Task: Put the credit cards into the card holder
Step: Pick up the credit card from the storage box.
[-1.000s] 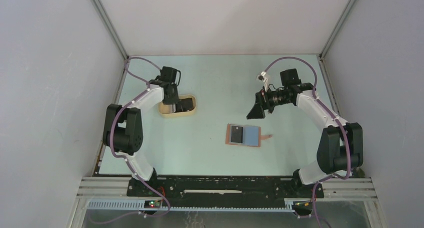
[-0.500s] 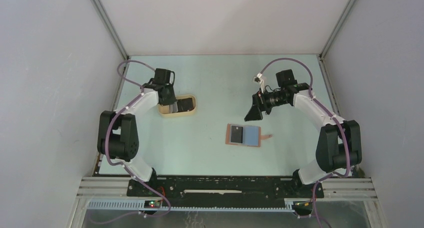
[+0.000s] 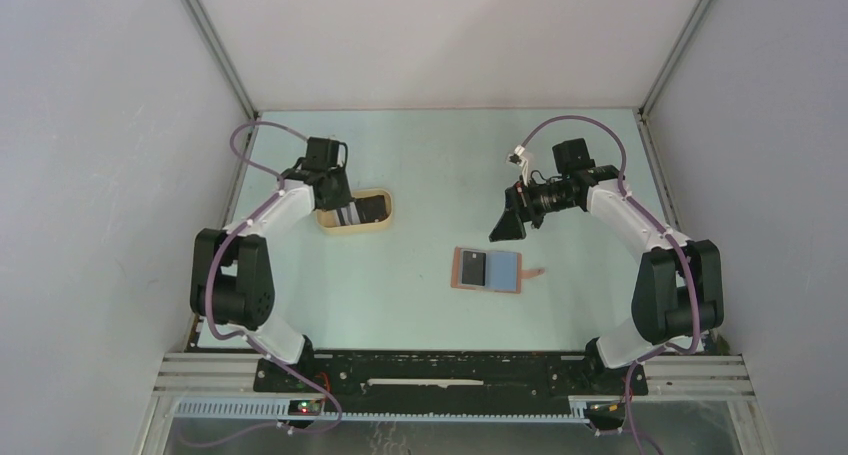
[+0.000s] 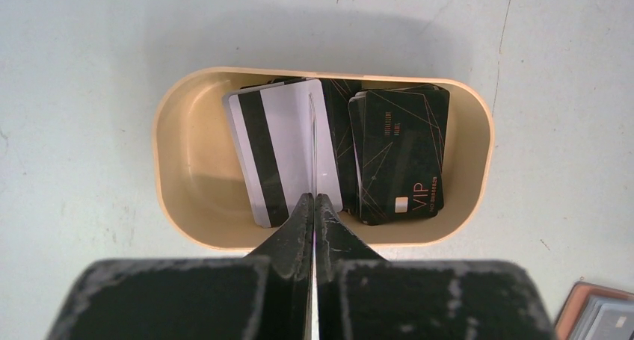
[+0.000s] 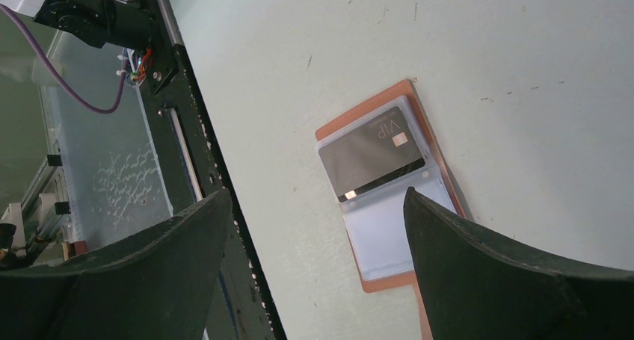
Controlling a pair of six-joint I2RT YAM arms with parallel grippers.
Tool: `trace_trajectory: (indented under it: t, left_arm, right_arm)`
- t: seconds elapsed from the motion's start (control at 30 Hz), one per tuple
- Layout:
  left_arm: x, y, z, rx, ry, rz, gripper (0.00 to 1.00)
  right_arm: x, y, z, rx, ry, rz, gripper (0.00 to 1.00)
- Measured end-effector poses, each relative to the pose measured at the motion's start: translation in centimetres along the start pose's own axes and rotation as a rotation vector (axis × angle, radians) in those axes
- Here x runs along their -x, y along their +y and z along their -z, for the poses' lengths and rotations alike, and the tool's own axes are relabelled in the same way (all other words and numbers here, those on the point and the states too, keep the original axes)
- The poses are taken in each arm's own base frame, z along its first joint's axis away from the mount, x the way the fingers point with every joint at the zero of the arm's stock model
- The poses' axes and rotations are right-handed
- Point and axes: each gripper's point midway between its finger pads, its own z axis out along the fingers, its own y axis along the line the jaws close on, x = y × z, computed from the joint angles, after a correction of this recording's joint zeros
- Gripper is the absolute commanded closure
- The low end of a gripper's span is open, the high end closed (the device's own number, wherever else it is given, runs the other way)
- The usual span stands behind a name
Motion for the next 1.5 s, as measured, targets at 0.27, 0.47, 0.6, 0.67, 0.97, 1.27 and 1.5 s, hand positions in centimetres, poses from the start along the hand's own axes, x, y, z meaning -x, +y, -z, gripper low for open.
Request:
trace_trajectory:
  t: [0.27, 0.47, 0.6, 0.67, 0.97, 1.27, 1.5]
  left_arm:
    - [0.3, 0.3, 0.7, -0.007, -0.032, 0.021, 1.0]
    - [0.4, 0.7, 1.1, -0.013, -0.062, 0.038, 1.0]
    - [0.7, 0.8, 1.5, -0.022, -0.088, 0.045, 1.0]
    - [0.9, 0.8, 1.5, -0.028, -0.098, 0.049, 1.0]
    - [1.0, 0.4, 0.8, -0.078, -0.119, 0.058, 1.0]
    - [1.0, 0.2, 0.1, -0.152, -0.141, 0.067, 1.0]
    - [1.0, -0.3, 0.4, -0.221, -0.166, 0.058, 1.0]
  right_arm:
    - [0.0, 0.0, 0.0, 0.0, 0.0, 0.0, 0.06]
    - [0.0, 0.0, 0.0, 0.0, 0.0, 0.0, 0.06]
    - [0.0, 0.0, 0.0, 0.0, 0.0, 0.0, 0.06]
    - [0.0, 0.0, 0.0, 0.0, 0.0, 0.0, 0.06]
    - [-0.1, 0.0, -0.2, 0.006, 0.007, -0.003, 0.07]
    - [0.0, 1.0, -1.7, 0.039, 0.023, 0.034, 0.07]
    - [2.7, 3.0, -4.2, 0.105, 0.005, 0.111, 0.07]
